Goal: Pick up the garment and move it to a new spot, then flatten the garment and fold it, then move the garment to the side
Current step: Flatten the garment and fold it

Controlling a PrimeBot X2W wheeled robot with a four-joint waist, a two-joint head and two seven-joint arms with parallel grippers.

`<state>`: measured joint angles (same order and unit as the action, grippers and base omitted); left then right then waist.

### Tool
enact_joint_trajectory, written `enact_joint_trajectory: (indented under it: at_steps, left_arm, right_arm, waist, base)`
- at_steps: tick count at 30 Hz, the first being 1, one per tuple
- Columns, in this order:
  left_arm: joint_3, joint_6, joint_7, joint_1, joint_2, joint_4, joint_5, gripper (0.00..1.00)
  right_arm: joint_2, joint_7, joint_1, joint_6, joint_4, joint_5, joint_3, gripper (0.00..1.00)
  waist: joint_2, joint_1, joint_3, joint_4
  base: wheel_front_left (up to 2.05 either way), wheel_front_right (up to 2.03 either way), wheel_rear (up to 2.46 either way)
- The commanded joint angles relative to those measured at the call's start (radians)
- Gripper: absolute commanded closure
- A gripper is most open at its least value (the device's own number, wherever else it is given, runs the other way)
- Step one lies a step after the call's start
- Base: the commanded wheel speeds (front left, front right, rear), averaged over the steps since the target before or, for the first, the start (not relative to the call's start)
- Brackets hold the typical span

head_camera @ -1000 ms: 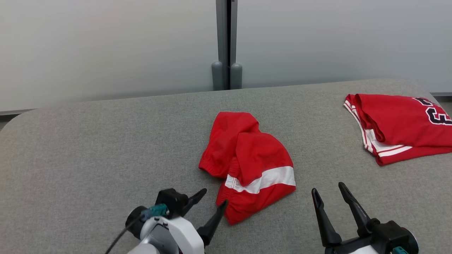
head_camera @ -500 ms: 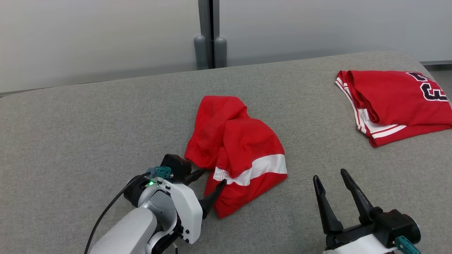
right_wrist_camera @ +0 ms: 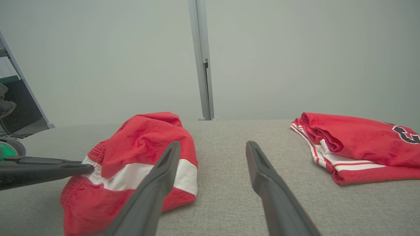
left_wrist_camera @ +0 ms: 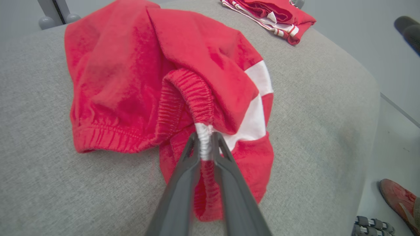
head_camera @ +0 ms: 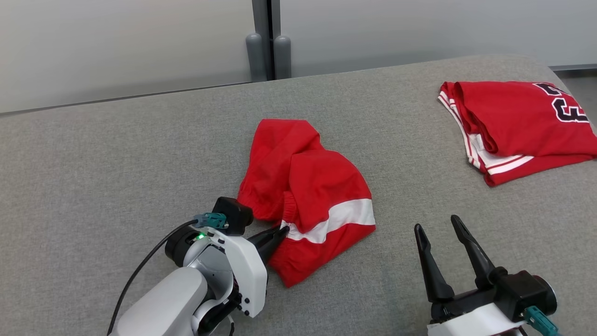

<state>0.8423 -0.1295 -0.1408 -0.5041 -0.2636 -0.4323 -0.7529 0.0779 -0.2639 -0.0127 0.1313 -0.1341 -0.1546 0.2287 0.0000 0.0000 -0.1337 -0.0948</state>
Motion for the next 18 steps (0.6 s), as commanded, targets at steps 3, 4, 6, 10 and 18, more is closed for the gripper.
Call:
enact_joint_trajectory:
  at_steps: [3, 4, 6, 10, 18]
  left_arm:
    - [0.011, -0.001, 0.011, -0.016, -0.018, 0.007, -0.033, 1.0]
    - [0.011, -0.001, 0.015, -0.01, -0.026, 0.01, -0.043, 1.0]
    - [0.002, -0.001, 0.028, 0.011, -0.039, 0.02, -0.067, 1.0]
    - [-0.037, 0.01, 0.077, 0.074, -0.089, 0.065, -0.1, 1.0]
    - [-0.129, 0.108, 0.132, 0.252, -0.256, 0.214, -0.147, 1.0]
  right_arm:
    - [0.005, 0.0, -0.001, -0.001, 0.006, 0.007, -0.011, 0.0]
    - [0.005, 0.0, 0.002, -0.001, 0.005, 0.007, -0.013, 0.0]
    - [0.006, 0.0, 0.007, -0.001, 0.004, 0.006, -0.016, 0.0]
    - [0.015, 0.0, 0.017, -0.001, 0.0, -0.004, -0.015, 0.0]
    - [0.055, 0.0, 0.033, -0.001, -0.037, -0.051, 0.015, 0.0]
  waist:
    - [0.0, 0.0, 0.001, 0.009]
    - [0.0, 0.0, 0.002, 0.013]
    - [0.0, 0.0, 0.006, 0.025]
    - [0.0, 0.0, 0.011, 0.055]
    - [0.0, 0.0, 0.016, 0.13]
  base:
    - [0.0, 0.0, 0.0]
    - [0.0, 0.0, 0.0]
    - [0.0, 0.0, 0.0]
    - [0.0, 0.0, 0.0]
    - [0.0, 0.0, 0.0]
